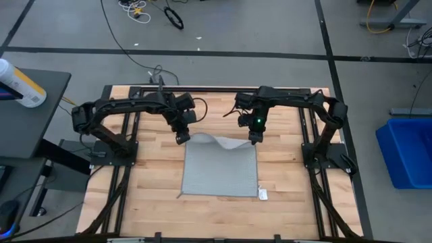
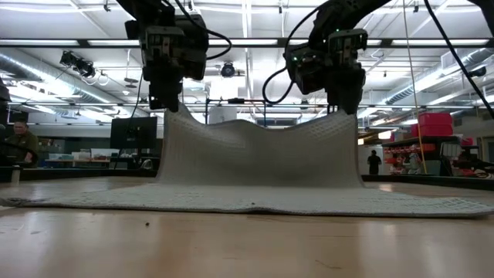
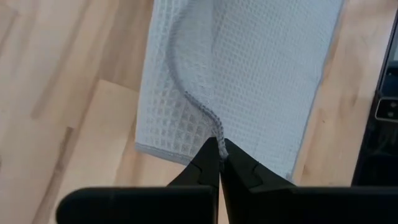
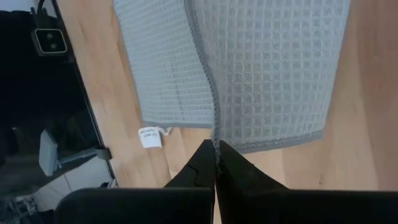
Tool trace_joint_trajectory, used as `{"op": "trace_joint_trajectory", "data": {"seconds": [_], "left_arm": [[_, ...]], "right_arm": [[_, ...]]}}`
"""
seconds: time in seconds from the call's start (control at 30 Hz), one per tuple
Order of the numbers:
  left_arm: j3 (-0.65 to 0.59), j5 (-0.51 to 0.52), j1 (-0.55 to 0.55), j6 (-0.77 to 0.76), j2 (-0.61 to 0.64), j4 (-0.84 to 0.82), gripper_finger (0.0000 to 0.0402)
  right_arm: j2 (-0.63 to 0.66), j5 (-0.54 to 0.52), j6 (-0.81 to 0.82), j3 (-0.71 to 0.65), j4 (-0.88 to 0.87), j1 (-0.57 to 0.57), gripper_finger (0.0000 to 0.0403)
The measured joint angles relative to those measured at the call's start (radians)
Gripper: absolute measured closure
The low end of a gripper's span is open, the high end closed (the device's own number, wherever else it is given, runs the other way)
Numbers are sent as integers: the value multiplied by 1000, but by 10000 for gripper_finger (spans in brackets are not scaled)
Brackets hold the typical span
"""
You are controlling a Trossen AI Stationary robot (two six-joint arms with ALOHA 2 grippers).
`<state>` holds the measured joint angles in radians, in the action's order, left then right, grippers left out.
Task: Fold microfiber towels
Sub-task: Fold the gray microfiber towel
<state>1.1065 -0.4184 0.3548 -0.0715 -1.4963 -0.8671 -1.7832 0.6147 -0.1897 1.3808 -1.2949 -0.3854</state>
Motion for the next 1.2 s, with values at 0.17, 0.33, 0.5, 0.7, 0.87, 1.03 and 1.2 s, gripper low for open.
{"op": "trace_joint_trajectory", "data": {"seconds": [0.17,0.33,0.5,0.7,0.87,1.03,1.2], "left_arm": [[0,14,-50,-2,0,-20,399],[0,28,-93,-17,0,-46,399],[0,33,-133,-42,0,-44,399],[0,37,-181,-79,0,-41,399],[0,38,-226,-110,0,-39,399],[-15,36,-271,-160,-1,4,399],[-100,16,-311,-239,-1,87,399]], "right_arm": [[1,0,10,0,-20,26,403],[1,0,18,0,-24,50,403],[1,0,39,0,-26,76,403],[1,0,60,0,-27,126,403],[1,14,85,0,-26,174,403],[1,15,105,0,-21,227,403],[1,15,142,0,2,271,403]]}}
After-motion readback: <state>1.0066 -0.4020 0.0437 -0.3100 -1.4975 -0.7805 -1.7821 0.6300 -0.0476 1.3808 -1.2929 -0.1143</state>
